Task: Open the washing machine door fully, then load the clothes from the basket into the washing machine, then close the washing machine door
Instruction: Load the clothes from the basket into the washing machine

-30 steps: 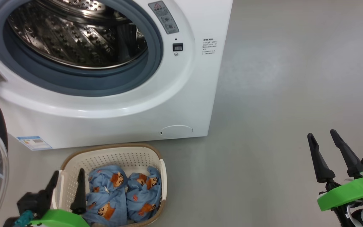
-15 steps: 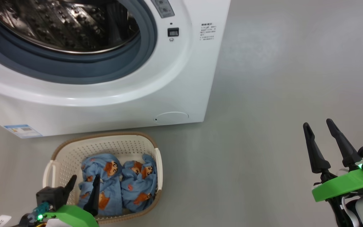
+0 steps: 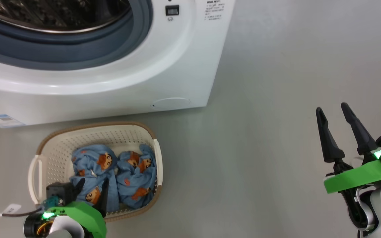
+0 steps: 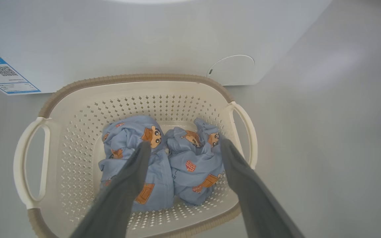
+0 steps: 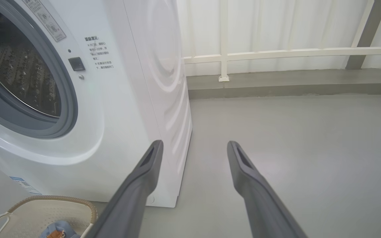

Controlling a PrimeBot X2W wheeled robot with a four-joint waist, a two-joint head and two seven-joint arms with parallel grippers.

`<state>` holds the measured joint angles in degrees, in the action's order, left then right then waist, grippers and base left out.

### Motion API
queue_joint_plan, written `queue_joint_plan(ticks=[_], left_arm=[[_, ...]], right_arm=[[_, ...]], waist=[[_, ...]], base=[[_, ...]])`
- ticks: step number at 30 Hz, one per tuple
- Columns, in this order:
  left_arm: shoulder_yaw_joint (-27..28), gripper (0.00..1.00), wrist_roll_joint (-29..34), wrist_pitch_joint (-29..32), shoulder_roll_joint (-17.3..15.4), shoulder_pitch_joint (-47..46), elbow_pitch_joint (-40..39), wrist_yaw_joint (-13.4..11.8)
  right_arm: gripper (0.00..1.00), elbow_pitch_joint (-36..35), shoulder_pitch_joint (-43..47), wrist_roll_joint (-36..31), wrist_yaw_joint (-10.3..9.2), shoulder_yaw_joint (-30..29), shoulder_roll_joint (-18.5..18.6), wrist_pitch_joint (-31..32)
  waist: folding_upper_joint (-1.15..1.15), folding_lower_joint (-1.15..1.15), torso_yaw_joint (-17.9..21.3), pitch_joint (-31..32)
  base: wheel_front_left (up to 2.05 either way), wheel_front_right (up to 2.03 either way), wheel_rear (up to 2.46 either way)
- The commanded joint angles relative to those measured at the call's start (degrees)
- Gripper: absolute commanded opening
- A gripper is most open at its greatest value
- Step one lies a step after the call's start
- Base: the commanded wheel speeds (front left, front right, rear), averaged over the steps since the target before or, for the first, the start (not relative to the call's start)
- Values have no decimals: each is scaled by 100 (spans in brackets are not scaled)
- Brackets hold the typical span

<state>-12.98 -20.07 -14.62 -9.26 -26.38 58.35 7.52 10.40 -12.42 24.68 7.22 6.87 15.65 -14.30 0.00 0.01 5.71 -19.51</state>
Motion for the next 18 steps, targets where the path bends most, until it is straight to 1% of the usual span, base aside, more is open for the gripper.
queue_joint_plan(ticks=[1,3,8,18], left_arm=[[63,100,-113,-37,-165,-173,81,-3],[-133,100,-245,-30,-177,-345,331,-3],[-445,100,-483,7,-230,-581,619,-3],[-985,100,-935,174,-345,-884,836,-3]], right_arm=[[100,-159,-114,-52,26,79,50,-70],[100,-171,-204,-69,26,111,25,-70],[100,-211,-324,-110,26,148,-26,-70],[100,-250,-561,-164,26,211,-132,-70]], waist=[[0,-1,68,-206],[0,-1,117,-351],[0,-1,185,-598],[0,-1,295,-1010]], base=[[0,0,0],[0,0,0],[0,0,0],[0,0,0]])
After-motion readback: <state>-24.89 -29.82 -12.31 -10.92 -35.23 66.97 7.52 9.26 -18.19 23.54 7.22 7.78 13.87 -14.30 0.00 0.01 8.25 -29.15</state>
